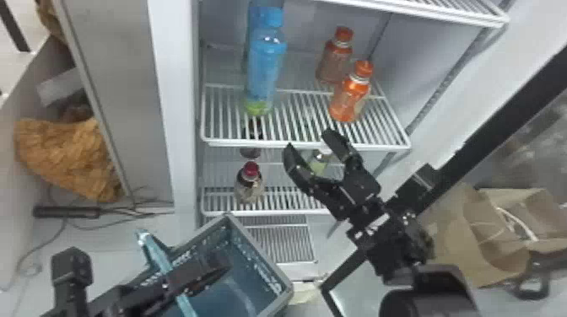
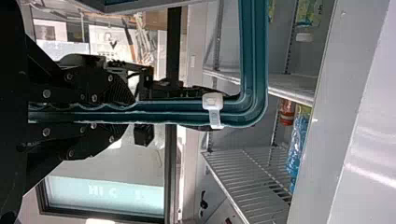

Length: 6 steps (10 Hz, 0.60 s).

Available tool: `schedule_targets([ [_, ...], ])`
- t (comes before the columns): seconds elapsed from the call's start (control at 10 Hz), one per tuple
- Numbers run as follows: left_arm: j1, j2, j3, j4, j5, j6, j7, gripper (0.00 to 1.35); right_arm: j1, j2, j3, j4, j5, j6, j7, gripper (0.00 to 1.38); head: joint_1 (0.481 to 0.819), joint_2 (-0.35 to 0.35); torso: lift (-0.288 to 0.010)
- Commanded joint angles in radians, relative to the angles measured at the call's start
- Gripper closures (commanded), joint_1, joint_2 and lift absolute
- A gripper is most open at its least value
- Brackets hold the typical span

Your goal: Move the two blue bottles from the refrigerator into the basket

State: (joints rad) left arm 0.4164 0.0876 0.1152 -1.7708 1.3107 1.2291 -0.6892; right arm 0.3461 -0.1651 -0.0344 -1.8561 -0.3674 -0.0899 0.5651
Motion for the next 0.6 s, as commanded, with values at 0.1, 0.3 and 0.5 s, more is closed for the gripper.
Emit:
schedule_targets([
  [0.1,-0.009,0.001,-0.006,0.0,0.002,-0.002,-0.001,1.2,-0.079,-0.001,0.022,0.041,0.01,0.019,-0.019,0.12,0.695,-0.224,-0.01],
  [0.3,-0.009,0.001,-0.01,0.0,0.002,0.0,0.0,1.2,-0.142,-0.004,0.038,0.073,0.032,0.046,-0.034,0.12,0.695,-0.214,-0.01],
  [0.5,-0.016,0.003,-0.013,0.0,0.002,0.0,0.0,1.2,-0.204,-0.014,0.074,0.105,0.042,0.087,-0.037,0.12,0.695,-0.2,-0.01],
])
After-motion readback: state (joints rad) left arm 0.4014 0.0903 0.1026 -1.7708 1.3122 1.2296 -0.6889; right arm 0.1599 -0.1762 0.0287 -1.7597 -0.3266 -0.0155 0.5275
